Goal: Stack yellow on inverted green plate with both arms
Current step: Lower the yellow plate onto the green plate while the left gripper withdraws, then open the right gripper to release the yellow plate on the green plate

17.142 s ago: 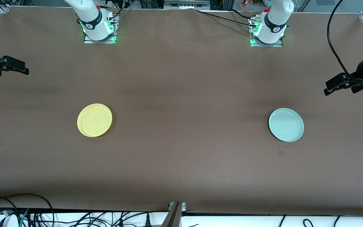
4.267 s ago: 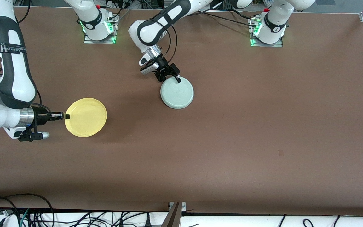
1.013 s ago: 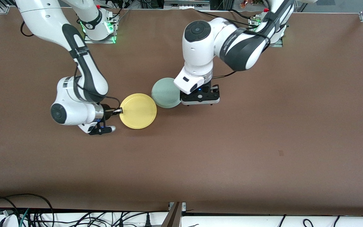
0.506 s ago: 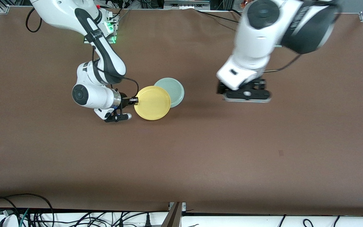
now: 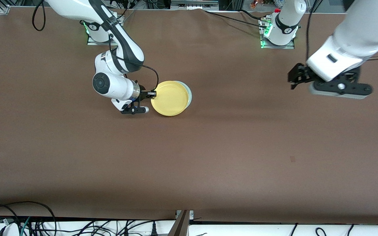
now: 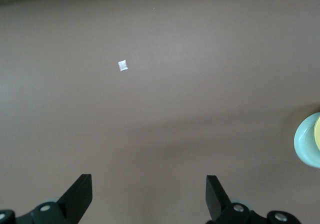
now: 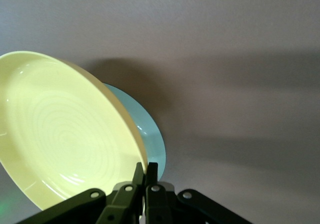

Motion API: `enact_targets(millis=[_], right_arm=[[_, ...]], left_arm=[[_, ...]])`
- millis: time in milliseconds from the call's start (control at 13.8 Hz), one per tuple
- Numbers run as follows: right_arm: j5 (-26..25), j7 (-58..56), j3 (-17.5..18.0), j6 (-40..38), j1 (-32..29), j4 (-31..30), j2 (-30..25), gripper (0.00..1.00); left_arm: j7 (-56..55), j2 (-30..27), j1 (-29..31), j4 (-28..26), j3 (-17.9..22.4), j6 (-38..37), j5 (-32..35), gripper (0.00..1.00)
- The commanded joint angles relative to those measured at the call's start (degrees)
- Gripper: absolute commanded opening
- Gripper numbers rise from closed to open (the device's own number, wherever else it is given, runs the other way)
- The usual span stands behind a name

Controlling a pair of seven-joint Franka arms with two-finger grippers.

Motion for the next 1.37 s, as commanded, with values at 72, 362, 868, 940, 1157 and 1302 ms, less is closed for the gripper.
enact_targets(millis=[72,362,868,940,1157,1302], right_arm=[[1.2,2.2,2.8,5.7,-0.3,-5.0,-1.4,0.0],[1.2,3.1,3.3,6.0,-0.2,-5.0,-1.0,0.0],[1.2,3.0,3.3,6.3,0.9,-5.5,0.3,0.0],[1.2,3.0,3.3,6.4,0.9,-5.5,0.4,0.0],[1.2,3.0,3.3,6.5,1.4,-5.5,1.1,0.0],[1.2,3.0,3.3,6.5,1.5,-5.5,1.2,0.0]], left_arm=[[6.7,-5.8,1.6,-1.5,3.8,-4.3,-1.7,1.0],[12.4,-6.5,-5.4,-5.9,20.2,-3.0,-5.3,1.0],[13.2,-9.5,-5.9,-14.4,23.6,6.1,-7.6,1.0],[13.2,-9.6,-5.8,-14.3,23.6,6.0,-7.6,1.0],[12.8,-9.5,-5.8,-14.3,23.6,6.1,-7.5,1.0],[12.7,-9.3,-5.5,-14.5,23.8,6.0,-7.5,1.0]])
